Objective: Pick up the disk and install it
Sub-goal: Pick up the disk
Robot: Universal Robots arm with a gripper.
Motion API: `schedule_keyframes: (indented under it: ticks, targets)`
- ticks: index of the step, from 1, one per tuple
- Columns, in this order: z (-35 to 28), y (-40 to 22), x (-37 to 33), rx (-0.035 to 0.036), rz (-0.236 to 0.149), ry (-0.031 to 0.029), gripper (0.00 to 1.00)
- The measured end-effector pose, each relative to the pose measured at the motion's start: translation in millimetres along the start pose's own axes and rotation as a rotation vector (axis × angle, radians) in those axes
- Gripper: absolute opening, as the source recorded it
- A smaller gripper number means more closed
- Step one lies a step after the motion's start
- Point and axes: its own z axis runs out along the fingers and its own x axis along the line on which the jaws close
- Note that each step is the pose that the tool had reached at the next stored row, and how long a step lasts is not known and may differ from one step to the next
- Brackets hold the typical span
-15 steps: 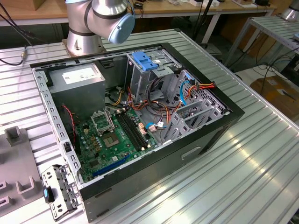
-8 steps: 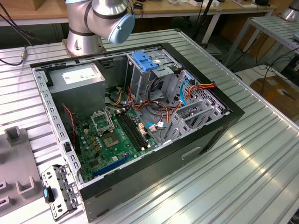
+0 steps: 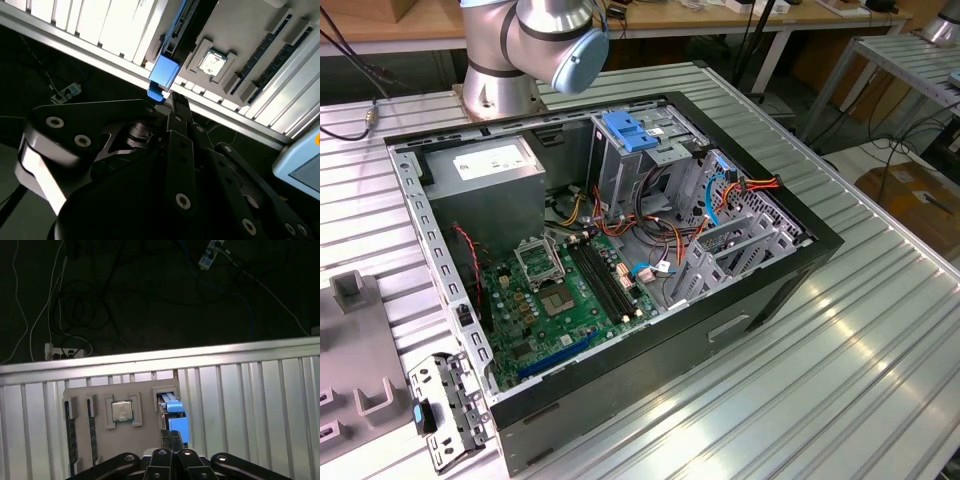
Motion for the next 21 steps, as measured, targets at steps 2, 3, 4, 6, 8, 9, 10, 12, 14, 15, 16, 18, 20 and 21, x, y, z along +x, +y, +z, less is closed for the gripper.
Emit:
schedule_keyframes:
  ticks: [2,3,4,6,8,9,10,12,14,15,16,18,20,21]
  targets:
    - [0.0,0.0,0.0,-0.0003,-0.041,0.0018,0.11]
    - [0.1,0.0,0.0,-0.0004,-0.070,0.0030,0.11]
    - [0.1,0.0,0.0,-0.0005,-0.090,0.0039,0.11]
    - [0.1,0.0,0.0,-0.0009,-0.133,0.0058,0.11]
    - [0.2,0.0,0.0,-0.0010,-0.175,0.0075,0.11]
    - [0.1,0.0,0.0,-0.0012,-0.194,0.0084,0.11]
    - [0.1,0.0,0.0,-0.0013,-0.214,0.0093,0.11]
    - [0.2,0.0,0.0,-0.0015,-0.259,0.0112,0.11]
    - [0.3,0.0,0.0,-0.0017,-0.296,0.0128,0.11]
    - [0.4,0.0,0.0,-0.0018,-0.314,0.0136,0.11]
    - [0.8,-0.1,0.0,-0.0018,-0.341,0.0147,0.11]
    - [1.6,-0.1,0.0,-0.0022,-0.393,0.0171,0.11]
    - [3.3,-0.1,-0.4,0.0006,-0.398,0.0176,0.11]
    - [3.9,-0.2,-0.5,0.0016,-0.391,0.0174,0.11]
